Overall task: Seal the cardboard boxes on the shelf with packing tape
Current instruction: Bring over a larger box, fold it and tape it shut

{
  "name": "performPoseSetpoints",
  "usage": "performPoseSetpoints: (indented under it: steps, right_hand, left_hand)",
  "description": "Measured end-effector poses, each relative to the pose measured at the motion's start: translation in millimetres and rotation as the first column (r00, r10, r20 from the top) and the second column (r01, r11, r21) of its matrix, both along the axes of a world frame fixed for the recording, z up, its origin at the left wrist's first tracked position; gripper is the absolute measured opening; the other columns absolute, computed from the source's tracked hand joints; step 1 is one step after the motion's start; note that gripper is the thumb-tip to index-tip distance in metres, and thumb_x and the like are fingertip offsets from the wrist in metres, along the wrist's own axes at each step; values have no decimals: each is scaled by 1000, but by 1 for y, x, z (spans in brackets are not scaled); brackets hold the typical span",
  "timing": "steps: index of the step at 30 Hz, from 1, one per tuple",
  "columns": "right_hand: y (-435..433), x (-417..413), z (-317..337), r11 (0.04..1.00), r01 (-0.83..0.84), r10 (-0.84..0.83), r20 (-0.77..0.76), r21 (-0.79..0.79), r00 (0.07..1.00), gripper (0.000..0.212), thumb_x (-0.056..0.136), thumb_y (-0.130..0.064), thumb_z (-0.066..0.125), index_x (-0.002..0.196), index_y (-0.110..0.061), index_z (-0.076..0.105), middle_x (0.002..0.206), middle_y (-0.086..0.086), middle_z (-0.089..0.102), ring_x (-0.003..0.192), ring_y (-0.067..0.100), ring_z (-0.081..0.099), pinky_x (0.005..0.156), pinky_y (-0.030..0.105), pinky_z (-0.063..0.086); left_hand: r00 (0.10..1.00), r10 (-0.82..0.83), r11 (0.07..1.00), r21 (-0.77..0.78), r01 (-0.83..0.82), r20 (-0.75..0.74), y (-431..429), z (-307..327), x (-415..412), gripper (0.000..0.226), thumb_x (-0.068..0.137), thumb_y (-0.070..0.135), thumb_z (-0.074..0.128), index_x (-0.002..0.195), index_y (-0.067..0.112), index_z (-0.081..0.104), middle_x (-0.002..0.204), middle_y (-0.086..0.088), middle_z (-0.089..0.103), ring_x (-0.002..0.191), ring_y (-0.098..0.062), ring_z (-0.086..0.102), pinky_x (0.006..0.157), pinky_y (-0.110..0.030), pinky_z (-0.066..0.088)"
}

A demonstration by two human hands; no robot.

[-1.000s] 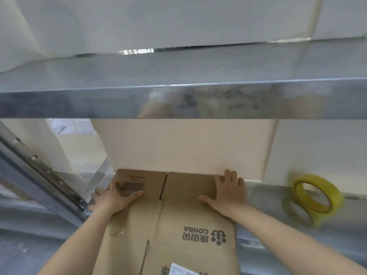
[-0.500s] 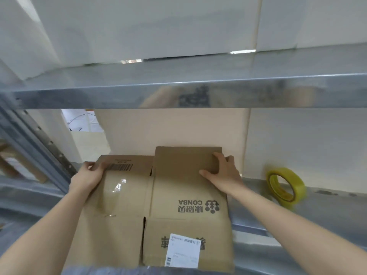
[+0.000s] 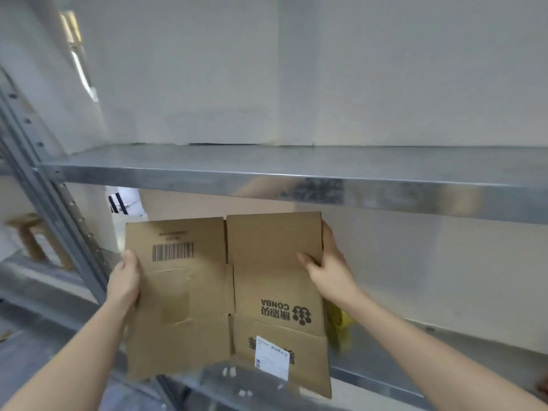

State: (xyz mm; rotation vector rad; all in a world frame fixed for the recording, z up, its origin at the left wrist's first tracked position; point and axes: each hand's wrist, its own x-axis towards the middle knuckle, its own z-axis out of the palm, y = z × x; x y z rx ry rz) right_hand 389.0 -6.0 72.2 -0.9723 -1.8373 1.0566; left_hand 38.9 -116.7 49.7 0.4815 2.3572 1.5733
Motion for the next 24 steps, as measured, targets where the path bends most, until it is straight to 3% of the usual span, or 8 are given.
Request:
performPoseSetpoints:
  steps: [2, 5, 9, 12, 15, 19, 21, 24]
  right_hand:
    - [4, 20, 7, 999, -5, 2, -63, -52, 998, 62, 94, -15, 61, 142, -35, 27, 119, -24, 53, 110, 2, 53, 89, 13, 40]
    - [5, 34, 13, 985, -55, 31, -144, -163, 989, 55, 90, -20, 66, 131, -37, 34, 123, -14, 57, 114, 10, 56, 86, 17, 48]
    - [-4, 24, 24, 973, -4, -40, -184, -230, 982, 104, 60, -75, 71, 144, -36, 23, 136, -13, 51, 126, 14, 50, 108, 40, 41]
    - [-2, 19, 35, 960, 79, -138, -213, -267, 967, 118, 50, -91, 60, 148, -38, 22, 147, -11, 42, 135, 17, 42, 113, 44, 34]
    - [-3, 13, 35, 952, 126, -199, -252, -277, 947, 108, 60, -87, 52, 150, -38, 20, 154, -11, 33, 140, 16, 34, 117, 44, 27]
    - [-6, 5, 33, 945, 162, -237, -251, -285, 938, 112, 57, -90, 52, 150, -35, 23, 152, -9, 36, 139, 17, 36, 116, 43, 28]
    - [-8, -2, 33, 944, 138, -217, -247, -300, 944, 109, 60, -88, 54, 149, -32, 27, 149, -8, 40, 136, 16, 39, 114, 39, 30]
    - [-12, -14, 32, 935, 63, -127, -164, -348, 978, 95, 72, -80, 53, 145, -21, 41, 142, -4, 48, 128, 18, 45, 105, 31, 32]
  left_hand:
    - [984, 85, 987, 123, -105, 158, -7, 5, 2, 80, 95, 65, 21, 141, 3, 41, 146, -19, 41, 132, -37, 40, 110, -46, 29]
    - [961, 81, 951, 269, -154, 265, -11, 12, -1, 91, 84, 79, 21, 138, 11, 49, 142, -10, 49, 128, -28, 46, 112, -42, 31]
    - [948, -56, 880, 464, -102, 315, -5, 21, 12, 54, 100, 53, 26, 124, 18, 60, 120, 1, 60, 115, -18, 53, 108, -36, 35]
    - [944, -134, 833, 550, -58, 302, 0, 32, 27, 40, 101, 45, 31, 83, 25, 60, 85, 10, 66, 84, -11, 58, 81, -29, 43]
    - [936, -180, 788, 614, -47, 302, 5, 34, 22, 39, 100, 47, 35, 72, 28, 54, 61, 15, 65, 70, -7, 55, 69, -25, 41]
    - [913, -298, 780, 622, 65, 278, 15, 17, 4, 55, 91, 69, 32, 87, 26, 65, 93, 0, 69, 90, -19, 62, 93, -38, 44]
    - [914, -308, 805, 585, 103, 264, 20, 11, 5, 60, 91, 70, 28, 87, 23, 64, 88, -2, 67, 86, -18, 61, 90, -38, 43]
    - [884, -380, 816, 548, 182, 272, 28, 15, 20, 63, 90, 71, 28, 106, 23, 65, 96, -3, 68, 92, -21, 62, 88, -37, 45]
